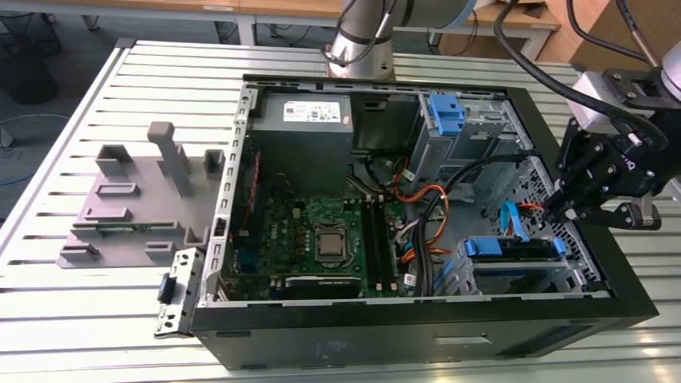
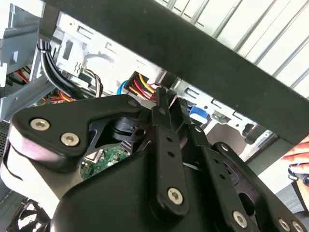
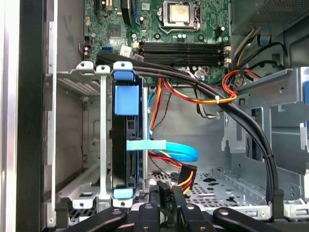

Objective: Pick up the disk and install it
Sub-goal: 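Insert the second disk wire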

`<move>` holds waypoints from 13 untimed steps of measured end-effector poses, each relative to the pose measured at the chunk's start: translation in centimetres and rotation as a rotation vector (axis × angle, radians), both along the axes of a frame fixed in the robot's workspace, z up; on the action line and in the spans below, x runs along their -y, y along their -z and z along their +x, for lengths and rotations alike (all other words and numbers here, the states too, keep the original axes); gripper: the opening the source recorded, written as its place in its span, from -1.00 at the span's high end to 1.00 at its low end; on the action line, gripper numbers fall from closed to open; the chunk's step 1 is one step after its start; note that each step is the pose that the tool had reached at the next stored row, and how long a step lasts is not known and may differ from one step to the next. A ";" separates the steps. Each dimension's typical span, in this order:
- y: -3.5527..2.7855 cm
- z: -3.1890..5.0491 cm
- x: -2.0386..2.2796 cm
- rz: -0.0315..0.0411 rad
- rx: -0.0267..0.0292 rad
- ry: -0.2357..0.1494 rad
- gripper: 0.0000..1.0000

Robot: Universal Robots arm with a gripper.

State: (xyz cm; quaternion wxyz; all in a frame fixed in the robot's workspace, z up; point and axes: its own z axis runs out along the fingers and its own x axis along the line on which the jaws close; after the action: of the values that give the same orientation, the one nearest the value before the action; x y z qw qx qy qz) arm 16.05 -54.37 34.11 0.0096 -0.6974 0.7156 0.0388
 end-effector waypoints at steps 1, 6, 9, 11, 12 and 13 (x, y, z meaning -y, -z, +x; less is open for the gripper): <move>0.02 -0.30 0.00 0.0002 0.0018 0.000 0.53; 0.10 -1.44 0.00 0.0002 0.0094 0.000 0.53; 0.11 -1.67 0.10 0.0001 0.0117 0.000 0.53; 0.11 -1.76 0.33 0.0002 0.0125 0.000 0.53; 0.11 -1.81 0.53 0.0002 0.0130 0.000 0.53; 0.11 -1.85 0.73 0.0002 0.0133 0.000 0.53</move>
State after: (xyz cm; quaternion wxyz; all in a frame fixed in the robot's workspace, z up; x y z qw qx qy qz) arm 14.20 -55.10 34.00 0.0145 -0.6976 0.7155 0.0343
